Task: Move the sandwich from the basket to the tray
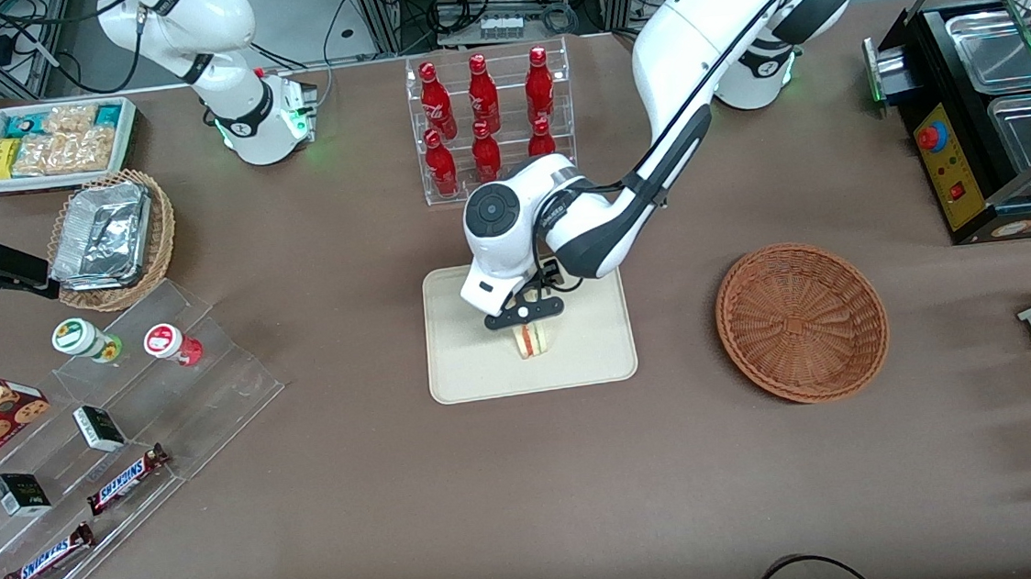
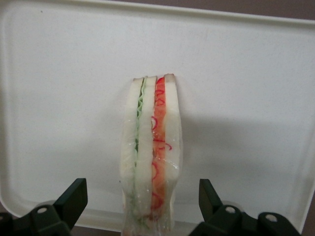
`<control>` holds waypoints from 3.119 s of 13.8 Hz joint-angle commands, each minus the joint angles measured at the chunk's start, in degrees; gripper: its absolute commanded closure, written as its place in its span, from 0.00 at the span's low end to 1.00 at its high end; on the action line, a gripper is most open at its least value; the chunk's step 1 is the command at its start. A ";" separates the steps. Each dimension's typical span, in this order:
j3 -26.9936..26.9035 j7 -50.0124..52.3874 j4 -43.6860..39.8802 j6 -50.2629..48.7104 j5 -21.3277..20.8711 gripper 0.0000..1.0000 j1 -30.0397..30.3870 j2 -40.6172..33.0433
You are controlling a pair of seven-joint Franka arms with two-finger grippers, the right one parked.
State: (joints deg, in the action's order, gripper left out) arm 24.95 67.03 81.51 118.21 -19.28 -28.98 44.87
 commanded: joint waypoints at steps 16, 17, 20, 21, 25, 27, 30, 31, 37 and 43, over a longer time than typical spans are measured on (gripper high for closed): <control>-12.72 -26.69 -1.09 -17.83 16.72 0.00 -0.11 -18.58; -13.78 -28.87 -0.65 -18.10 16.99 0.00 -0.02 -20.07; -18.79 -36.60 4.17 -18.63 19.97 0.00 -0.11 -24.38; -20.11 -39.50 6.01 -18.72 20.50 0.00 -0.02 -26.13; -25.56 -47.51 9.20 -20.29 22.53 0.00 -0.11 -30.01; -26.36 -47.70 8.76 -23.45 21.92 0.00 -0.20 -30.80; -28.72 -48.22 9.63 -24.87 21.48 0.00 -0.20 -33.26; -29.43 -48.49 10.07 -24.96 21.65 0.00 -0.11 -33.79; -23.12 -48.75 11.92 -25.57 21.65 0.00 10.50 -36.69; -12.22 -54.46 14.11 -28.65 21.04 0.00 27.12 -40.99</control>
State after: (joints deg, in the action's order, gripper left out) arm 10.02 14.64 92.81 90.07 2.12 -6.03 7.51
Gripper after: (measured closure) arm 0.000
